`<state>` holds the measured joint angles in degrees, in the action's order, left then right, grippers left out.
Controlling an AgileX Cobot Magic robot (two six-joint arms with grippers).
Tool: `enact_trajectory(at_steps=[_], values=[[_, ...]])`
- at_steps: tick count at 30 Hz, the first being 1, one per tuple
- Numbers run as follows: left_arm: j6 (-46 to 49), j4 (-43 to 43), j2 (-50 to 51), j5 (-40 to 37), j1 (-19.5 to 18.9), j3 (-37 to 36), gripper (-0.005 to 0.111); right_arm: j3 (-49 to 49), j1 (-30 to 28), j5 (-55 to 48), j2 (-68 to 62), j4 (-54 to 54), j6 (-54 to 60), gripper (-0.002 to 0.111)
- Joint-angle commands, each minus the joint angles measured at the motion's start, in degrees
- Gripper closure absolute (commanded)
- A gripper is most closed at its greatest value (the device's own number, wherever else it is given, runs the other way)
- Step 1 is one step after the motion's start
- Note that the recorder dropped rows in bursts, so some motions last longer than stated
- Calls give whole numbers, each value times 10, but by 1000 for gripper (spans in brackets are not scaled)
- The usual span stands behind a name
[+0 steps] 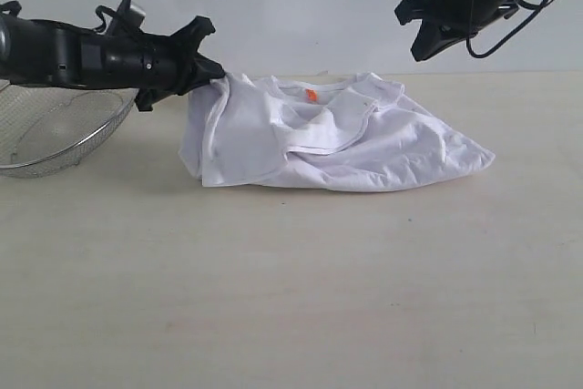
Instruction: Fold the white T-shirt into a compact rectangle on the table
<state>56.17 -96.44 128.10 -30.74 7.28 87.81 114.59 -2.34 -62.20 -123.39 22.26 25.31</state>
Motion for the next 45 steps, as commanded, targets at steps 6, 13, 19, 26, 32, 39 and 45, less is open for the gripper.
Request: enact_trajectory(at_steps=[6,13,19,26,32,39,45], values=[[4,14,51,-12,-3,68,91,0,-4,-33,8,1,12,109],[4,14,51,-7,-27,75,39,0,-4,-46,8,1,12,109],[4,16,37,-16,-54,129,61,0,-4,-47,8,4,7,109],[-6,80,57,-58,-50,148,102,0,-4,-55,8,10,7,109],[-21,124,77,-69,-47,148,100,0,-4,-57,8,13,7,109],[-60,296,84,-144,-47,169,72,0,-4,-59,8,13,8,109],[-60,388,82,-169,-40,214,72,0,-4,-58,8,13,9,109]])
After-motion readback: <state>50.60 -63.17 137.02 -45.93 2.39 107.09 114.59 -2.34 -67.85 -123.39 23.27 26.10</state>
